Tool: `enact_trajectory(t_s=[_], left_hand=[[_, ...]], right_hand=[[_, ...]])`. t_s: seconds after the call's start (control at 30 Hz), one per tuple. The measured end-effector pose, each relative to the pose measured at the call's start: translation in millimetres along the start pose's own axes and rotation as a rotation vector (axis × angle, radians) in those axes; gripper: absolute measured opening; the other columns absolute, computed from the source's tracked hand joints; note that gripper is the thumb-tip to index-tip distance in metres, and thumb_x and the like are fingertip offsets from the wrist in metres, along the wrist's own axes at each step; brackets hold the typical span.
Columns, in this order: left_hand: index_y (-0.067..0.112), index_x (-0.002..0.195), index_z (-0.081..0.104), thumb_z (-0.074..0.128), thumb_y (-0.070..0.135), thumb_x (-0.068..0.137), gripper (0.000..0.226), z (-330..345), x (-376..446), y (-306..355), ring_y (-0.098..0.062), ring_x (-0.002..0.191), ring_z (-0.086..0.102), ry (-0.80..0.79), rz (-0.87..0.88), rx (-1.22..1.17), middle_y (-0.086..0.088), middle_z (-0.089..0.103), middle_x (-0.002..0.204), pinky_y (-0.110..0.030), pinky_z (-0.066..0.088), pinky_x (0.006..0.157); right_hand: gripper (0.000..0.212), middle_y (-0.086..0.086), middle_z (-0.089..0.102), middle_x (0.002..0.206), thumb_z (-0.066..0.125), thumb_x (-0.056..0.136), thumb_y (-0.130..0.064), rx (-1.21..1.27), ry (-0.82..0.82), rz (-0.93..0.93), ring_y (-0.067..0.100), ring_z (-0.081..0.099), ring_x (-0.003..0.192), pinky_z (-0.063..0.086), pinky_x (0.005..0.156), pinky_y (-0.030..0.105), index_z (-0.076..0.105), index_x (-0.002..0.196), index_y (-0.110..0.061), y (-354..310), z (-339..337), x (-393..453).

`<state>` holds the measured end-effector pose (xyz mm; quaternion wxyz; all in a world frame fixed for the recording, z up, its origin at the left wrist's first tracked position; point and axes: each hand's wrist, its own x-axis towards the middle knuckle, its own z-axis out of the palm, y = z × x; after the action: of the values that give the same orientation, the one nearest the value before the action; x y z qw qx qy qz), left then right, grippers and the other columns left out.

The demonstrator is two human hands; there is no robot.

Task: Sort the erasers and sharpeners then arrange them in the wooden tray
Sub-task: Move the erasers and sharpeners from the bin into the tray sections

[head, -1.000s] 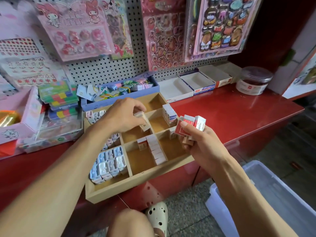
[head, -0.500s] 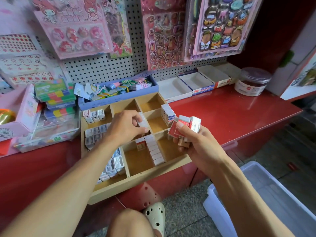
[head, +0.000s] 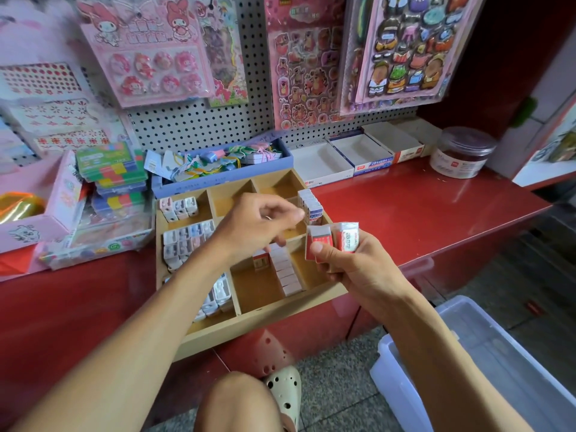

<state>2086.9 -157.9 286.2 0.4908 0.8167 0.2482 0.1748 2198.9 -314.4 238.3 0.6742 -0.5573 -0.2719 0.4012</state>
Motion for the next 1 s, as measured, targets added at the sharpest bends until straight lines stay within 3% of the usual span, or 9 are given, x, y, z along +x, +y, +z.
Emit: enact_trajectory(t_s=[0.1,0.27,0.33,0.4,0.53,0.6,0.73,0.87,1.0], left_hand=[[0.021,0.090,0.076,0.076,0.025,0.083,0.008,1,-9,18,-0.012,0.067,0.067,-0.154,0.010,-0.047,-0.005,0.073,0.084,-0.024,0.051,0.051],[0.010,0.094,0.076,0.077,0.019,0.081,0.017,-5,-17,24,-0.017,0.069,0.070,-0.194,-0.037,-0.108,-0.007,0.073,0.075,-0.027,0.056,0.063],[0.012,0.090,0.077,0.078,0.018,0.079,0.012,-11,-20,22,-0.019,0.068,0.070,-0.157,-0.036,-0.092,-0.009,0.074,0.080,-0.026,0.057,0.062],[0.012,0.090,0.076,0.076,0.012,0.082,0.008,-19,-24,19,-0.020,0.065,0.069,-0.102,-0.059,-0.089,-0.014,0.073,0.080,-0.026,0.060,0.062],[0.010,0.094,0.075,0.076,0.013,0.082,0.012,-31,-37,-1,-0.017,0.061,0.069,0.002,-0.111,0.042,-0.011,0.074,0.077,-0.025,0.059,0.061],[0.015,0.088,0.075,0.079,0.016,0.081,0.008,-34,-44,-18,-0.015,0.061,0.070,0.028,-0.131,0.165,-0.007,0.074,0.073,-0.027,0.056,0.060],[0.031,0.080,0.071,0.079,0.021,0.080,0.012,-24,-50,-40,-0.012,0.068,0.069,0.065,-0.138,0.349,0.015,0.069,0.064,-0.028,0.053,0.070],[0.022,0.105,0.072,0.079,0.028,0.081,0.026,-2,-46,-46,-0.009,0.076,0.066,0.111,-0.069,0.458,0.008,0.063,0.094,-0.033,0.053,0.079],[0.020,0.110,0.070,0.081,0.025,0.078,0.034,4,-44,-45,-0.010,0.079,0.065,0.145,-0.036,0.492,0.005,0.058,0.101,-0.029,0.050,0.080]], right_hand=[[0.038,0.007,0.066,0.075,0.079,0.075,-0.019,-0.055,-0.036,-0.024,0.009,0.051,0.054,0.038,0.050,0.023,0.067,0.104,0.002,-7,6,-2],[0.037,-0.001,0.065,0.069,0.077,0.082,-0.017,-0.170,-0.053,-0.054,0.010,0.054,0.059,0.040,0.052,0.022,0.063,0.108,0.005,-16,15,-6],[0.044,0.005,0.062,0.075,0.074,0.081,-0.026,-0.090,-0.035,-0.021,0.011,0.054,0.060,0.040,0.052,0.023,0.062,0.111,0.004,-17,16,-10],[0.035,0.009,0.058,0.080,0.070,0.080,-0.033,0.058,-0.009,0.052,0.013,0.052,0.061,0.039,0.051,0.022,0.064,0.099,-0.003,-17,15,-15],[0.032,0.006,0.062,0.075,0.059,0.089,-0.044,0.322,0.071,0.208,0.015,0.051,0.055,0.037,0.045,0.023,0.060,0.094,-0.013,-18,9,-20],[0.028,0.008,0.060,0.075,0.047,0.095,-0.037,0.431,0.083,0.244,0.018,0.050,0.054,0.034,0.044,0.023,0.059,0.092,-0.011,-19,7,-21],[0.037,0.014,0.058,0.078,0.037,0.080,-0.023,0.492,0.083,0.200,0.022,0.049,0.057,0.032,0.048,0.025,0.059,0.102,-0.003,-16,4,-23],[0.050,0.013,0.060,0.078,0.039,0.073,-0.024,0.487,0.075,0.195,0.021,0.049,0.056,0.034,0.046,0.024,0.057,0.114,-0.001,-12,2,-22],[0.042,0.012,0.061,0.077,0.036,0.079,-0.021,0.472,0.092,0.208,0.021,0.050,0.055,0.035,0.045,0.024,0.059,0.109,-0.002,-12,4,-20]])
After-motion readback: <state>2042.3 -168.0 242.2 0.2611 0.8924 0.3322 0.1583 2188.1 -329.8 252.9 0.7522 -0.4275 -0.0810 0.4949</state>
